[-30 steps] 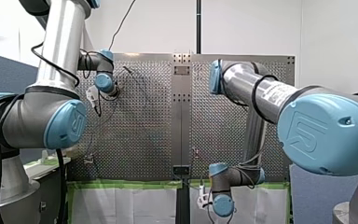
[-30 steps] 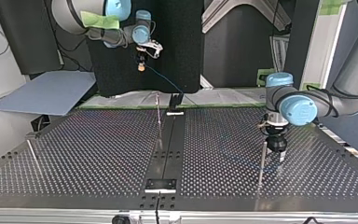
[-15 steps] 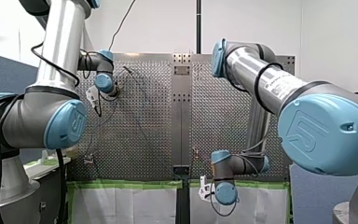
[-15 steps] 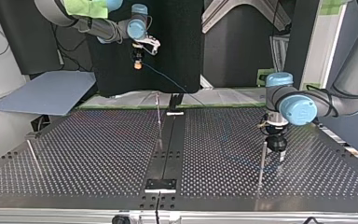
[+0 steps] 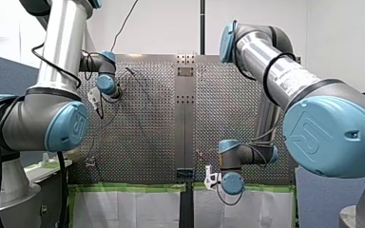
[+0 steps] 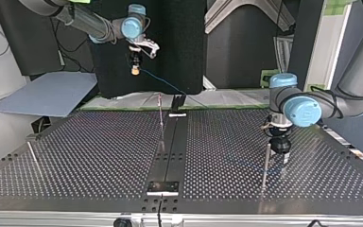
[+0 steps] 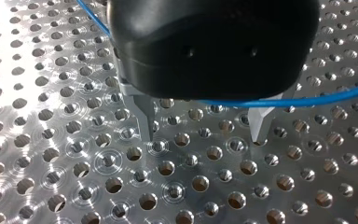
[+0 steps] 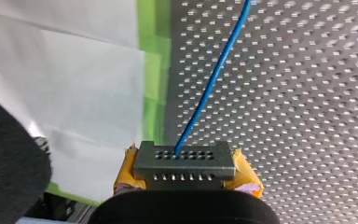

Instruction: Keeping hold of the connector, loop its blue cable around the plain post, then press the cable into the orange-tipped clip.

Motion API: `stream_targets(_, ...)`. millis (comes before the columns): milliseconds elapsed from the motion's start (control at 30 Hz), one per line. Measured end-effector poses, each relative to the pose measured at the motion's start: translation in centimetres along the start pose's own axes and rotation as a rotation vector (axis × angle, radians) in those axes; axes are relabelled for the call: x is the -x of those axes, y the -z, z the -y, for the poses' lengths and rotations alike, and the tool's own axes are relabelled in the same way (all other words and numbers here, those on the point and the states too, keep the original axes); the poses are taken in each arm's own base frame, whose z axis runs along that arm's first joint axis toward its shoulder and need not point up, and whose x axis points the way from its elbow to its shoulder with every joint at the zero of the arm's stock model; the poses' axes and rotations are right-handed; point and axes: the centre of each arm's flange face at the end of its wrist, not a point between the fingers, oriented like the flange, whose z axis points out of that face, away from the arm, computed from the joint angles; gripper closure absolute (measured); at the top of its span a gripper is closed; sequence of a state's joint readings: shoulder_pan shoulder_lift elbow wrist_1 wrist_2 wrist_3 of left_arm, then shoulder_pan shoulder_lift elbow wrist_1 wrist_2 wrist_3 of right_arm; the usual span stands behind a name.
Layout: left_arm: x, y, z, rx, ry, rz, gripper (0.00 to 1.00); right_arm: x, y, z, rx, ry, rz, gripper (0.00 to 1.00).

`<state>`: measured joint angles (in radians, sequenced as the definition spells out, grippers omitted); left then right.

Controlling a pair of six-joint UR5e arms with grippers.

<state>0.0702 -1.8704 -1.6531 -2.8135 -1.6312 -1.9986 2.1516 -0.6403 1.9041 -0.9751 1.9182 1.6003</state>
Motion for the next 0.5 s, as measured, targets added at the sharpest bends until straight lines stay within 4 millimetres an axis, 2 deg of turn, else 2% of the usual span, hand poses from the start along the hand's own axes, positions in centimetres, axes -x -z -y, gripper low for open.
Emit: stream_targets(500,0.1,0.0,-0.2,0.003,0.001,0.000,0.00,-8.8,-1.2,0.7,-0.117,-0.006,-0.155,1.00)
